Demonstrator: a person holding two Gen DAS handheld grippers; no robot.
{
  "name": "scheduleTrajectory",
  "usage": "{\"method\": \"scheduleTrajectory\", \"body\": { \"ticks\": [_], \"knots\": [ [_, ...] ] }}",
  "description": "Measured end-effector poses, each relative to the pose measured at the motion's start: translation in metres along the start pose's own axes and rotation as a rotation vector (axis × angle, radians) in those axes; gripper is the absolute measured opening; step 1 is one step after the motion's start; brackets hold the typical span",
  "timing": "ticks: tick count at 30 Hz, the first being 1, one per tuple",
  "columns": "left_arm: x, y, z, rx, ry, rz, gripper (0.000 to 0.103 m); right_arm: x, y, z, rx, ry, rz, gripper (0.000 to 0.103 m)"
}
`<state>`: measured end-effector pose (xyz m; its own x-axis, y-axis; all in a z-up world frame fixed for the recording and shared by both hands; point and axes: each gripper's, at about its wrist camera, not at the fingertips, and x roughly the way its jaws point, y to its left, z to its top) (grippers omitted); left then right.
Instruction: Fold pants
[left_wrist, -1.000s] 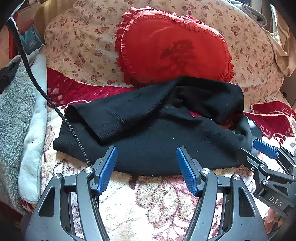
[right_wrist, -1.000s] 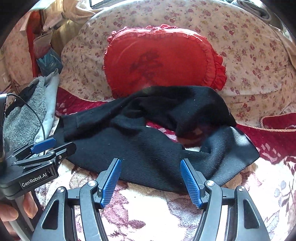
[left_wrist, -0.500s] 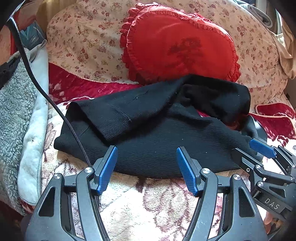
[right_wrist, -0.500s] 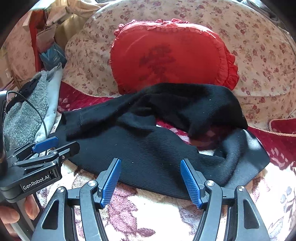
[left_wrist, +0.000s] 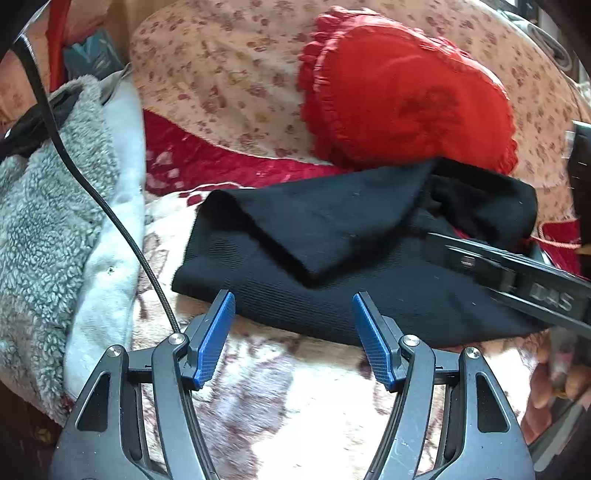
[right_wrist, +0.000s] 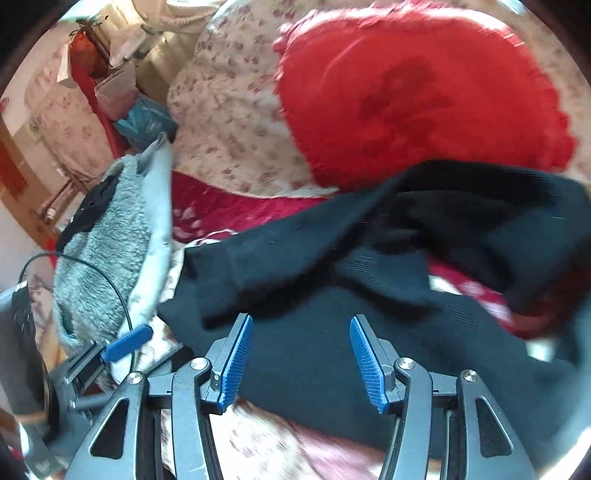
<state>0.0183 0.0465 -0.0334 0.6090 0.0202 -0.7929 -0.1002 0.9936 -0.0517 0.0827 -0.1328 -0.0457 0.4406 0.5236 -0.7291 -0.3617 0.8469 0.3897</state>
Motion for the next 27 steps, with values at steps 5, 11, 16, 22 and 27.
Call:
{"method": "scheduleTrajectory", "body": {
  "ticks": [5,11,16,22,27],
  "knots": [
    [0.009,0.01,0.002,-0.014,0.015,0.013,0.066,0.06,-0.008,0.018,0.149,0.1,0.14,0.052],
    [0.019,0.025,0.006,-0.046,0.011,0.02,0.066,0.081,0.009,0.06,0.137,0.045,0.241,0.013],
    [0.03,0.034,0.009,-0.077,0.028,0.015,0.066,0.108,0.029,0.11,0.067,0.003,0.194,0.012],
    [0.037,0.038,0.01,-0.088,0.034,0.01,0.066,0.177,0.02,0.149,0.096,0.038,0.11,0.012],
    [0.038,0.038,0.009,-0.099,0.034,0.015,0.066,0.168,0.012,0.134,0.068,0.099,0.102,0.016]
  ]
}}
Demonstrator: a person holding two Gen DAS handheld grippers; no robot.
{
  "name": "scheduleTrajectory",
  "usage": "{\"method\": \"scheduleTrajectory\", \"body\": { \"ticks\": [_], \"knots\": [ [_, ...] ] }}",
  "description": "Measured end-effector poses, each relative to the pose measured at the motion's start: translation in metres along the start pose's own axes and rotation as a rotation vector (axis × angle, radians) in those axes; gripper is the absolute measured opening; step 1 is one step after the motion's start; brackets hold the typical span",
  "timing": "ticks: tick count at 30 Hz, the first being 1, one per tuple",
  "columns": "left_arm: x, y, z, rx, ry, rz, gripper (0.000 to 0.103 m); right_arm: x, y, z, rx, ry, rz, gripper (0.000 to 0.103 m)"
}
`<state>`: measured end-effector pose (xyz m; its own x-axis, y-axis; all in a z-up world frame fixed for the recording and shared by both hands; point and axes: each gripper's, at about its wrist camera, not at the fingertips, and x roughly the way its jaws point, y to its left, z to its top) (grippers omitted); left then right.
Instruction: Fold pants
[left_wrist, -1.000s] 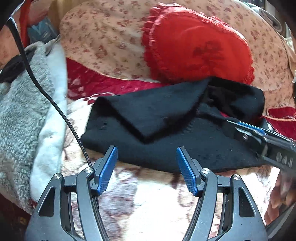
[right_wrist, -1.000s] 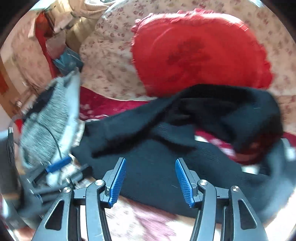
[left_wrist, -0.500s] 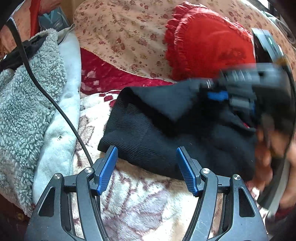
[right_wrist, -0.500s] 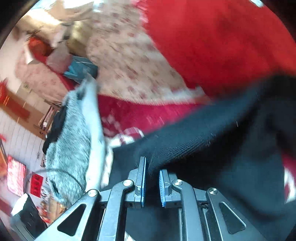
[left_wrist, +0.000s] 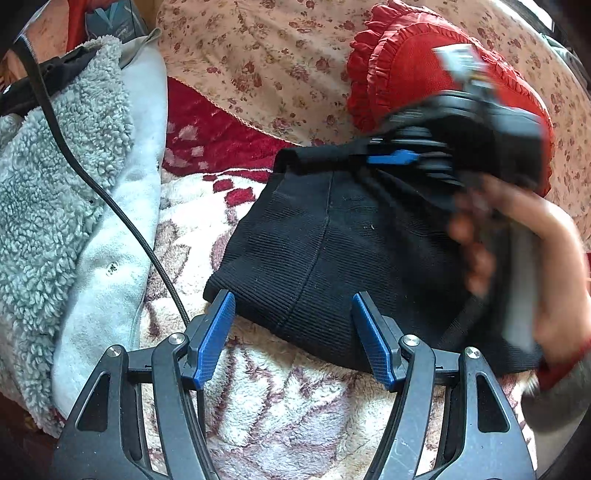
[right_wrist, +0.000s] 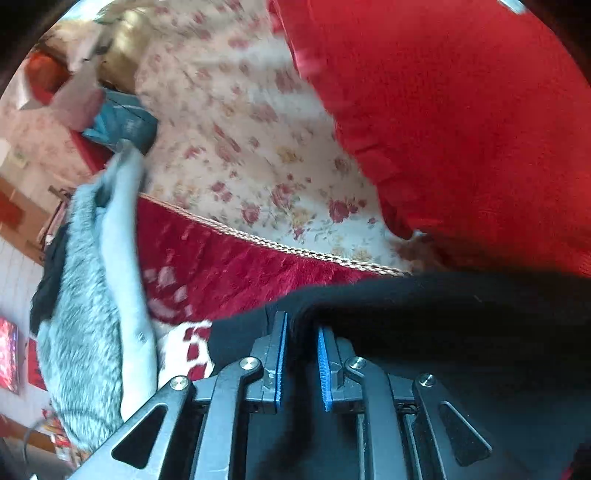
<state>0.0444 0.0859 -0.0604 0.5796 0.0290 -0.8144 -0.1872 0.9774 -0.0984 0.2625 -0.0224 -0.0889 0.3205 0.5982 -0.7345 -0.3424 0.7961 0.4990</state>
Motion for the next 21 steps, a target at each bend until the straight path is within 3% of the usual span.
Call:
{"method": "scheduleTrajectory", "body": {
  "ticks": [4,11,17,21],
  "knots": [
    [-0.004,-0.003,-0.001,0.003,-0.007,0.019,0.066,-0.056,-0.007,-0.04,-0.015,-0.041,0.028,0.023],
    [-0.019,-0.012,-0.007,0.044,-0.018,0.045,0.066,-0.142,-0.035,-0.135,0.007,-0.087,-0.06,0.026],
    [-0.032,-0.001,-0.015,-0.021,0.008,-0.022,0.066,-0.218,-0.079,-0.203,0.072,-0.168,-0.173,0.027],
    [-0.035,0.005,-0.017,-0.088,0.03,-0.07,0.066,-0.261,-0.107,-0.23,0.103,-0.22,-0.269,0.032]
  ]
}}
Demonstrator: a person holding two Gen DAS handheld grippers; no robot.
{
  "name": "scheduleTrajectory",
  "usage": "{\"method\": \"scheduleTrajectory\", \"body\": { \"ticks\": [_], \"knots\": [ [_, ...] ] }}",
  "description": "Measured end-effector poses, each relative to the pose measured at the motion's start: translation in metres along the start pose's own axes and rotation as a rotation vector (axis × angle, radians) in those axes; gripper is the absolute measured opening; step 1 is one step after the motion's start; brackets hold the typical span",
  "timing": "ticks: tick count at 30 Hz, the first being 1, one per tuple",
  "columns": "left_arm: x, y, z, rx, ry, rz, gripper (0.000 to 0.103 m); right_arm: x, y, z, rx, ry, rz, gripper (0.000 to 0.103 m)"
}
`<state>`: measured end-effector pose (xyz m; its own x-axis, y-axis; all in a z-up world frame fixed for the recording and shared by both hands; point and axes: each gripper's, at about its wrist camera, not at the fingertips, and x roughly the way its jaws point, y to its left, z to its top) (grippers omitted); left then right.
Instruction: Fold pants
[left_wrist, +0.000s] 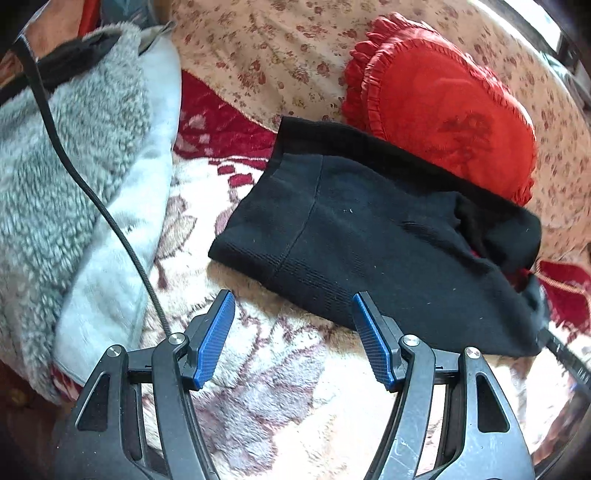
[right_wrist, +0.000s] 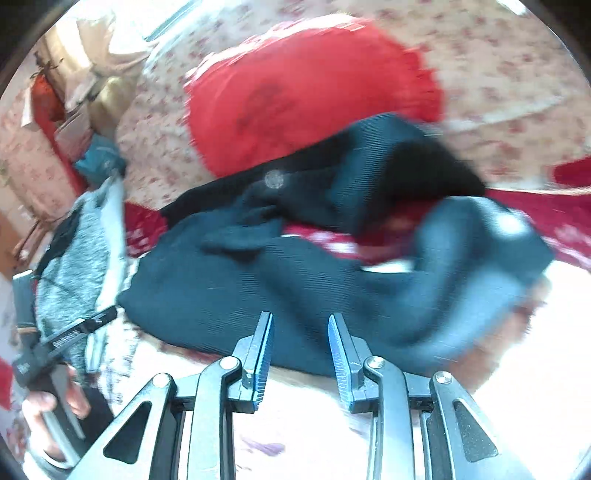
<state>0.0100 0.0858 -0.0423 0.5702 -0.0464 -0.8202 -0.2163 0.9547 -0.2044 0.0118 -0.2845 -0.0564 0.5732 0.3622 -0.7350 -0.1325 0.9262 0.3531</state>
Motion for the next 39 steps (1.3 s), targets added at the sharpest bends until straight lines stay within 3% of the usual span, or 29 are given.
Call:
{"method": "scheduleTrajectory", "body": {
  "ticks": [3,8,17,19,20,21,22,24,34,39],
  "knots": [
    [0.006,0.002,0.0,-0.06,0.027,-0.045,0.066,-0.017,-0.035,-0.007,0.072,-0.026,-0.045,0.04],
    [0.029,0.0,-0.001,-0.144,0.084,-0.087,0.066,-0.029,-0.084,-0.011,0.209,-0.055,-0.076,0.041],
    [0.052,-0.013,0.016,-0.194,0.105,-0.106,0.072,0.001,-0.131,0.003,0.448,-0.06,0.01,0.042],
    [0.054,-0.013,0.019,-0.202,0.097,-0.127,0.071,0.008,-0.137,0.006,0.465,-0.085,0.032,0.035],
    [0.054,-0.011,0.02,-0.209,0.088,-0.135,0.058,0.009,-0.138,0.007,0.46,-0.099,0.026,0.031],
    [0.052,-0.01,0.022,-0.207,0.074,-0.128,0.035,0.012,-0.137,0.009,0.45,-0.109,0.014,0.022],
    [0.051,-0.01,0.023,-0.192,0.067,-0.113,0.025,0.014,-0.137,0.011,0.442,-0.109,0.005,0.013],
    [0.046,-0.009,0.024,-0.179,0.051,-0.125,0.013,0.015,-0.135,0.013,0.423,-0.113,-0.004,0.007],
    [-0.027,0.002,0.014,-0.085,-0.01,-0.144,0.01,-0.071,-0.105,0.005,0.303,-0.177,-0.046,0.006],
    [-0.021,0.014,-0.015,-0.039,0.067,-0.071,0.01,-0.083,-0.103,-0.037,0.298,-0.033,-0.077,0.006]
  ]
}}
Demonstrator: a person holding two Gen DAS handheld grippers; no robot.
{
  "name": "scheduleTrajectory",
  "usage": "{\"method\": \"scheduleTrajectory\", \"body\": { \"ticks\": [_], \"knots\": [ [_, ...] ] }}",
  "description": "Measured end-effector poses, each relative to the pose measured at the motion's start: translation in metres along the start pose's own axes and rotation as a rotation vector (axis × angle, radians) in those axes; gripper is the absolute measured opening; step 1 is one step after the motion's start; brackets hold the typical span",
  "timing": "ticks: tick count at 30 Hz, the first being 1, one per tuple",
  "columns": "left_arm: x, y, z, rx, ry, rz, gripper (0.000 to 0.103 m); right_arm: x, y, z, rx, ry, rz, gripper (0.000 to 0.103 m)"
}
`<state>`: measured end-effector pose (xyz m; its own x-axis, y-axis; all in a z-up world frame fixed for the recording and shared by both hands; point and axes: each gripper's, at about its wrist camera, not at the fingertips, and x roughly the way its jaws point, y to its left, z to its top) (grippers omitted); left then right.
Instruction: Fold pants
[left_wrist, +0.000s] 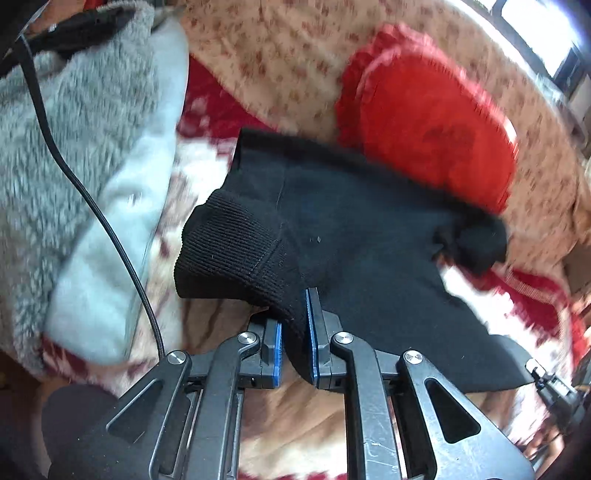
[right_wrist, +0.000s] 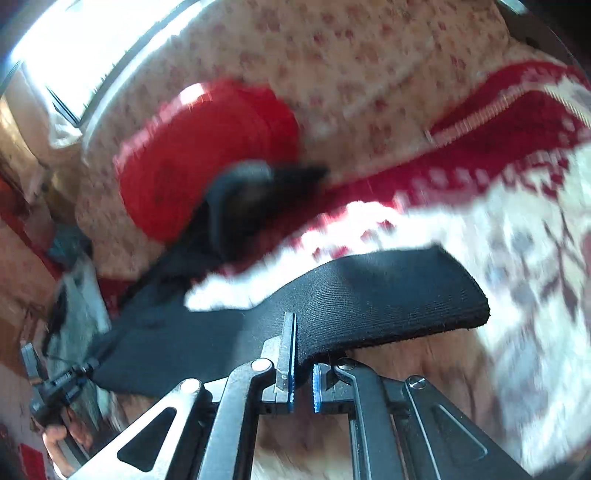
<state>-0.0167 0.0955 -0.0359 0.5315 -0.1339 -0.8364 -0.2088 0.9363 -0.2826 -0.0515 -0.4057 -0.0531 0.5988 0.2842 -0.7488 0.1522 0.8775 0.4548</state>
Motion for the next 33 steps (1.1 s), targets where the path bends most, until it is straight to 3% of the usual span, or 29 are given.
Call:
{"method": "scheduleTrajectory", "body": {
  "ticks": [2,4,7,12,14,16,18,20,23,30,33],
  "knots": [
    [0.016,0.007,-0.009,-0.009,0.068,0.023,0.011,0.015,-0.016,-0.017,0.046,0.106,-0.036,0.009],
    [0.017,0.013,-0.01,-0.028,0.075,0.02,0.015,0.023,-0.027,-0.024,0.086,0.179,-0.056,0.011],
    [0.004,0.014,-0.008,-0.018,0.068,0.032,0.022,0.0,-0.024,-0.021,0.034,0.14,-0.12,0.02],
    [-0.032,0.012,-0.008,0.04,0.008,0.118,0.023,-0.041,-0.024,-0.001,-0.038,0.019,-0.36,0.022],
    [-0.045,0.012,-0.01,0.064,-0.024,0.136,0.023,-0.05,-0.025,0.008,-0.041,-0.022,-0.39,0.022],
    [-0.054,0.009,-0.008,0.082,-0.044,0.133,0.023,-0.053,-0.021,0.017,-0.034,-0.049,-0.34,0.022],
    [-0.056,0.003,-0.006,0.098,-0.055,0.124,0.026,-0.041,-0.006,0.021,-0.058,-0.043,-0.233,0.022],
    [-0.049,-0.004,-0.005,0.103,-0.048,0.107,0.034,-0.019,0.016,0.018,-0.097,0.011,-0.104,0.022],
    [-0.031,-0.017,-0.004,0.103,-0.025,0.071,0.034,0.016,0.044,0.012,-0.136,0.083,0.004,0.022],
    [0.024,-0.041,-0.004,0.15,0.031,0.088,0.035,0.077,0.091,-0.008,-0.26,0.172,0.051,0.022],
    [0.041,-0.045,-0.006,0.194,0.021,0.136,0.045,0.103,0.093,-0.012,-0.303,0.199,0.016,0.022]
  ]
}}
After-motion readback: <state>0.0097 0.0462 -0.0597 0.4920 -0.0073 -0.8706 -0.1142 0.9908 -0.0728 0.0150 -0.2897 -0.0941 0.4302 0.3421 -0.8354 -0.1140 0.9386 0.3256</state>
